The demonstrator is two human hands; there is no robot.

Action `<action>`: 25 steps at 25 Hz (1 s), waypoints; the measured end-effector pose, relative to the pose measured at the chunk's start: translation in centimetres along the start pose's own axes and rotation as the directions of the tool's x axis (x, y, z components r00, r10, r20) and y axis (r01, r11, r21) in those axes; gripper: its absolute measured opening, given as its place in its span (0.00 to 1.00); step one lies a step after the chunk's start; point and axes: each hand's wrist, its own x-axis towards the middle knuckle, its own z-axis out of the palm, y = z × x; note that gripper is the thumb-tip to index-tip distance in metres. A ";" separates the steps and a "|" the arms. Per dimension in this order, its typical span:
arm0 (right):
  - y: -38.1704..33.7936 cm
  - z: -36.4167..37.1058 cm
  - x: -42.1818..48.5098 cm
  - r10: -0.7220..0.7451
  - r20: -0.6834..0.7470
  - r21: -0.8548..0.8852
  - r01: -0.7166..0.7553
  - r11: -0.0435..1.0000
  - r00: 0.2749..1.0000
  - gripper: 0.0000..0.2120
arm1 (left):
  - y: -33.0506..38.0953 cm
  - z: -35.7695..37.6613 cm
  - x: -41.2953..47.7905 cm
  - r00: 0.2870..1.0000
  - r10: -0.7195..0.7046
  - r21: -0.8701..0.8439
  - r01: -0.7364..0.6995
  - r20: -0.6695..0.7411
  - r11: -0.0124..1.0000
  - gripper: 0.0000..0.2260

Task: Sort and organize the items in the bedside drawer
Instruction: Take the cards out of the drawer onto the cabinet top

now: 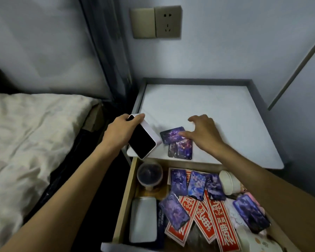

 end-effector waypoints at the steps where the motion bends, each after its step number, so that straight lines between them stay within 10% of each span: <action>1: -0.8 -0.3 -0.4 -0.085 -0.024 0.045 0.086 0.995 0.996 0.27 | 0.4 0.1 0.7 1.000 0.000 0.011 0.000 0.003 1.000 0.28; 5: -4.4 -0.5 -1.8 -0.260 0.292 0.426 0.118 0.897 0.921 0.30 | 2.3 1.1 3.3 1.000 0.005 -0.040 -0.004 0.026 0.999 0.29; 10: -4.7 0.1 4.5 -0.110 0.150 0.487 0.023 0.873 0.982 0.15 | 3.7 2.1 7.3 0.987 0.032 -0.181 -0.004 0.157 0.983 0.26; 25: -3.5 2.4 18.0 0.125 0.158 0.403 -0.180 0.898 0.979 0.05 | -1.6 7.7 7.9 0.908 0.290 0.509 -0.411 0.303 0.756 0.38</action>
